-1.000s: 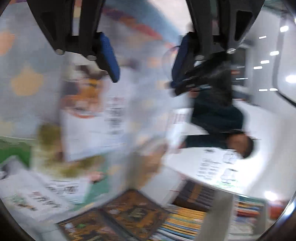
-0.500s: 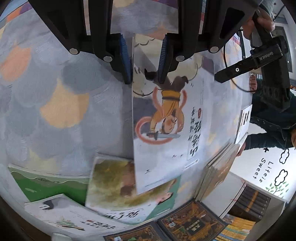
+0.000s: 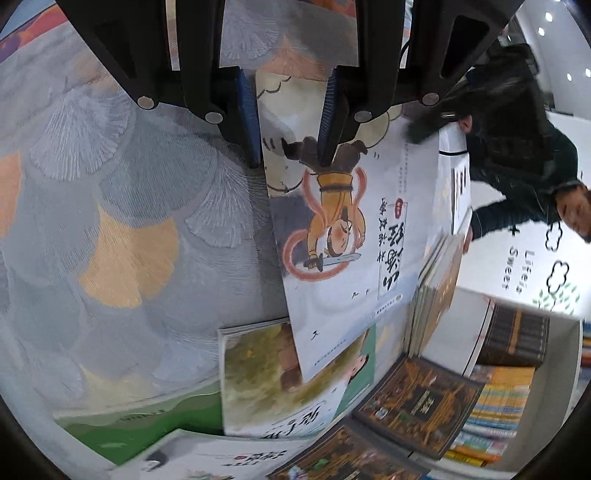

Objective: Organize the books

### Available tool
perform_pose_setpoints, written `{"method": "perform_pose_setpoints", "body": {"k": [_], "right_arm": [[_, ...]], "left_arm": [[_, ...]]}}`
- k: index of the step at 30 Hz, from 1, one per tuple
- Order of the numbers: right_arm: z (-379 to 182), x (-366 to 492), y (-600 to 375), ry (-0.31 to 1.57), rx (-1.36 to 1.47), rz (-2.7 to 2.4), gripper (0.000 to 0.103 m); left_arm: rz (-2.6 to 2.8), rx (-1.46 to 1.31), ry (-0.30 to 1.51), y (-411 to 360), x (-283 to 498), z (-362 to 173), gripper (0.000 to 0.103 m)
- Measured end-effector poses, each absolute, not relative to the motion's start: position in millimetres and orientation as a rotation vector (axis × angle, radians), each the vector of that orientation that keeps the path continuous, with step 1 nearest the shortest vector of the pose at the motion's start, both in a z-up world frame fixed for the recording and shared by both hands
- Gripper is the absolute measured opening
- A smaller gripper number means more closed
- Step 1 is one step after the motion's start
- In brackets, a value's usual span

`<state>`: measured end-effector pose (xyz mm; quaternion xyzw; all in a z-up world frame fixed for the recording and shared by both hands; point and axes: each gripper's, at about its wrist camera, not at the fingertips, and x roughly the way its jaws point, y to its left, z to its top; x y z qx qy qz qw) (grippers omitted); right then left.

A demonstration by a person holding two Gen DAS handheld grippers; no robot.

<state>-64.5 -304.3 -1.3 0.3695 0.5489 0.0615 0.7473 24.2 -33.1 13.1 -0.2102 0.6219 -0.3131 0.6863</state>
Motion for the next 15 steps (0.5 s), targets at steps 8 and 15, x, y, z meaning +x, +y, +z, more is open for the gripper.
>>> {"method": "perform_pose_setpoints", "body": {"k": [8,15], "right_arm": [[-5.3,-87.2,-315.2,1.178,0.999,0.093,0.04],[-15.2,-128.7,-312.7,1.139,1.237,0.151,0.053]], "left_arm": [[-0.876,-0.715,1.459,-26.3,38.3,18.2,0.009],[-0.944,-0.831,1.527,-28.6,46.9,17.6,0.009]]}}
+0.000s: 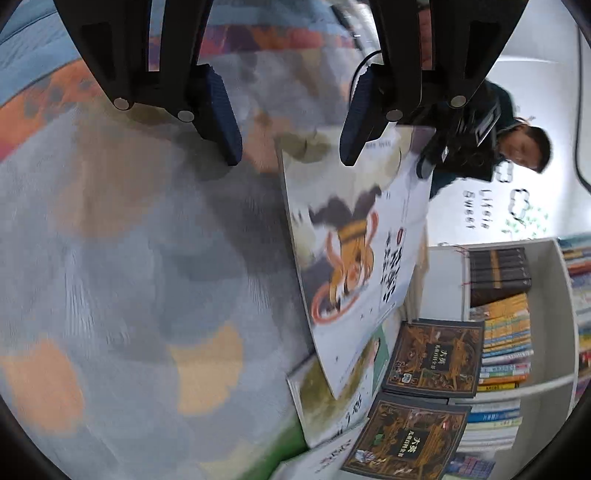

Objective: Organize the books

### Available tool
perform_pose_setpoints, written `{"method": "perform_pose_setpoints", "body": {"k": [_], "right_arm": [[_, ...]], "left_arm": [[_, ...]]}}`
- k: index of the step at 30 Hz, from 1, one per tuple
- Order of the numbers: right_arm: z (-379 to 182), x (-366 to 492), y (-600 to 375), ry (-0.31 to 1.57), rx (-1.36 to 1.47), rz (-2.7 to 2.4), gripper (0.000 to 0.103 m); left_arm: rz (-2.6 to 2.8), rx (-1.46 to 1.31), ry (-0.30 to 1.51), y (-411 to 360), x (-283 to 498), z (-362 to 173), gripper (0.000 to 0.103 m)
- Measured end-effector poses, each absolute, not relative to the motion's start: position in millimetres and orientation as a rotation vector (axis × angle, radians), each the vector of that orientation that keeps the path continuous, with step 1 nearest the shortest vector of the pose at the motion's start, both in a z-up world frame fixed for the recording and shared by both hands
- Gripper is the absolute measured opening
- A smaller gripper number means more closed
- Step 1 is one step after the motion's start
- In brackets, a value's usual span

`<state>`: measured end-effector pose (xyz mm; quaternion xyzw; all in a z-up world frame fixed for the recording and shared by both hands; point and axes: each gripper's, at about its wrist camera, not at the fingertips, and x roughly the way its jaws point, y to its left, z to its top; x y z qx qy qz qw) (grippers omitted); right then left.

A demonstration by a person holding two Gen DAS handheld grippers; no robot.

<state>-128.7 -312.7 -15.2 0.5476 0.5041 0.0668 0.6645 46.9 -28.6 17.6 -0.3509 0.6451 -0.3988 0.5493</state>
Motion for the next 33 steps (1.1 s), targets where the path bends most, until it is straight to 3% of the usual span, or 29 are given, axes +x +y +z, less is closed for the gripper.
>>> {"method": "perform_pose_setpoints", "body": {"k": [6,8,12,19,26,33], "right_arm": [[-27.5,-113.2,-311.8,1.041,1.377,0.203,0.053],[-27.3,-103.3,-307.7,1.036,1.387,0.207,0.04],[-5.1,-91.6,-293.5,1.052,1.217,0.172,0.03],[51.6,-83.4,-247.2,1.09,0.713,0.131,0.029],[100.5,-78.8,-200.4,1.031,0.378,0.144,0.029],[145.9,-59.7,-173.2,0.952,0.283,0.197,0.029]], "left_arm": [[-0.963,-0.888,1.572,-18.4,51.3,13.9,0.009],[-0.949,-0.868,1.572,-15.4,52.3,14.1,0.009],[-0.906,-0.669,1.522,-12.6,52.2,25.5,0.009],[-0.905,-0.369,1.395,-8.7,41.6,50.5,0.009],[-0.921,-0.347,1.257,20.2,43.5,81.5,0.01],[-0.92,-0.458,1.153,54.2,65.0,115.3,0.014]]}}
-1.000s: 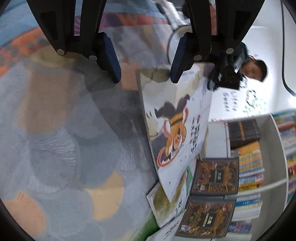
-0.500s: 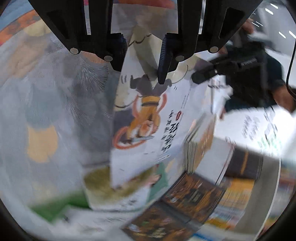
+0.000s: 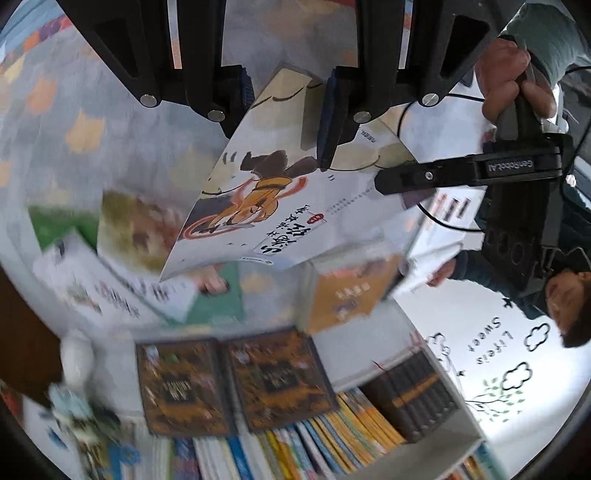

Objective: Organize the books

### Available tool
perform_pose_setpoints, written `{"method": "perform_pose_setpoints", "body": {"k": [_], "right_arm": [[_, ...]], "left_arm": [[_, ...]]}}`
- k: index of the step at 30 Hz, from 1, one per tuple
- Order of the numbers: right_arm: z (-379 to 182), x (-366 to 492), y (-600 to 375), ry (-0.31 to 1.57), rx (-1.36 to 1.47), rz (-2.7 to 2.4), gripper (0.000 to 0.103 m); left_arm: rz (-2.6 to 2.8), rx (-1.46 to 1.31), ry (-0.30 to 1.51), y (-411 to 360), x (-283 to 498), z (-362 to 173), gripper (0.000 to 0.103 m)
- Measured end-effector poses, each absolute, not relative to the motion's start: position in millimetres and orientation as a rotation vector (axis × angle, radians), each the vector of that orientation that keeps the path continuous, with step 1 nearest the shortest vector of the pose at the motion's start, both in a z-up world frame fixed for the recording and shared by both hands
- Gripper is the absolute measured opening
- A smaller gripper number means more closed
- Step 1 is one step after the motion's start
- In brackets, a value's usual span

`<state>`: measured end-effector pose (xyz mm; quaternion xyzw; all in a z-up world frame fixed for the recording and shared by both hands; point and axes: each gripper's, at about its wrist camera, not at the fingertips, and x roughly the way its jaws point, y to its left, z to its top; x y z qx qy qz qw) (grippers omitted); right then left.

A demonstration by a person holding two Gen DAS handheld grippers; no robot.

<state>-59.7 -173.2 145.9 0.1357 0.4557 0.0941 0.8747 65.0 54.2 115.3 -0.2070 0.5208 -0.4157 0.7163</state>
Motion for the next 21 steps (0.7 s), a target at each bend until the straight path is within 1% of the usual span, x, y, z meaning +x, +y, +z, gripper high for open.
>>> {"method": "perform_pose_setpoints", "body": {"k": [4,7,12,14,21], "right_arm": [[166.4,-24.7,-156.4,0.893,0.257,0.268,0.029],[160.5,12.3,-144.1,0.892,0.292,0.338,0.029],[127.1,80.6,-116.8,0.942,0.332,0.448,0.029],[110.2,106.8,-108.2,0.974,0.356,0.481,0.029],[73.4,178.7,-90.4,1.061,0.387,0.515,0.03]], "left_arm": [[-0.857,-0.484,1.063,80.0,90.3,133.1,0.014],[-0.775,-0.486,1.033,98.1,114.9,130.8,0.014],[-0.639,-0.548,1.028,127.0,149.2,109.2,0.015],[-0.594,-0.587,1.031,135.8,162.3,96.9,0.013],[-0.499,-0.612,1.045,147.8,200.5,68.8,0.013]]}}
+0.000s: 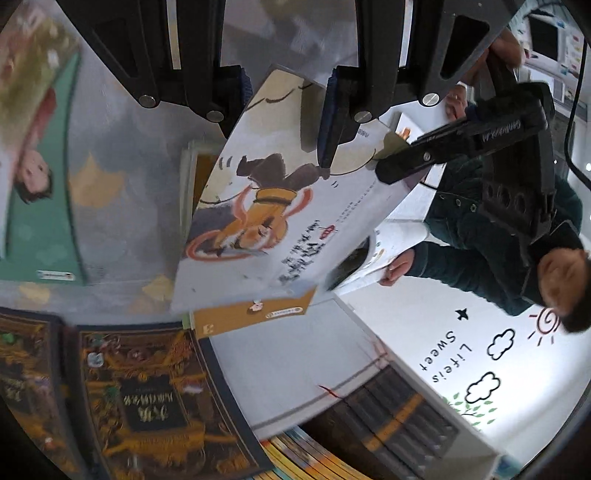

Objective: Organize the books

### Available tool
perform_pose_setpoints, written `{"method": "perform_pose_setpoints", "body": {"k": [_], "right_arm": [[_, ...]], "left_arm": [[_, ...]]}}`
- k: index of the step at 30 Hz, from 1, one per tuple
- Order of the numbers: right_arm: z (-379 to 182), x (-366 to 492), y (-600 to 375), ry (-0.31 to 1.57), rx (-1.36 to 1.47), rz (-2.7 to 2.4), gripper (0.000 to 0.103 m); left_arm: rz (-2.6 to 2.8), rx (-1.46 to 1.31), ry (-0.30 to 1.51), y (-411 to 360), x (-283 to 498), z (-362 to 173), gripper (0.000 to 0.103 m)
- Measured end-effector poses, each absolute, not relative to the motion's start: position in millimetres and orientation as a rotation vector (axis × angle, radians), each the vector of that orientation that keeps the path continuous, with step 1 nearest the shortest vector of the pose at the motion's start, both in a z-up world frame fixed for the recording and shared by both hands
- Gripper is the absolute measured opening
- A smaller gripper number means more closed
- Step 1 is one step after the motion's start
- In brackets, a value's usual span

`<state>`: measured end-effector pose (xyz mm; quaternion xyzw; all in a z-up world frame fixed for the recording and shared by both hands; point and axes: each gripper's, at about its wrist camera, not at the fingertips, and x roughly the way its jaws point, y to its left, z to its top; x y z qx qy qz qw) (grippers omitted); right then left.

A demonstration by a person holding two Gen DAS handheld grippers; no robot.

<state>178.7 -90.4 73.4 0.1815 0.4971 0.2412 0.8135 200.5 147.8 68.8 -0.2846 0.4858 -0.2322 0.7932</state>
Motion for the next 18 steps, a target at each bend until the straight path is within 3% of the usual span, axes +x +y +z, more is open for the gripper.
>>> {"method": "perform_pose_setpoints", "body": {"k": [12,16,18], "right_arm": [[42.4,233.1,-82.3,1.127,0.412,0.494,0.031],[44.6,232.0,-83.0,1.147,0.434,0.51,0.049],[45.6,227.0,-89.7,1.157,0.477,0.514,0.051]], "left_arm": [[-0.403,-0.611,1.074,172.4,212.2,48.6,0.013],[-0.394,-0.591,1.092,172.7,194.4,51.1,0.013],[-0.396,-0.574,1.108,170.7,181.5,52.2,0.015]]}}
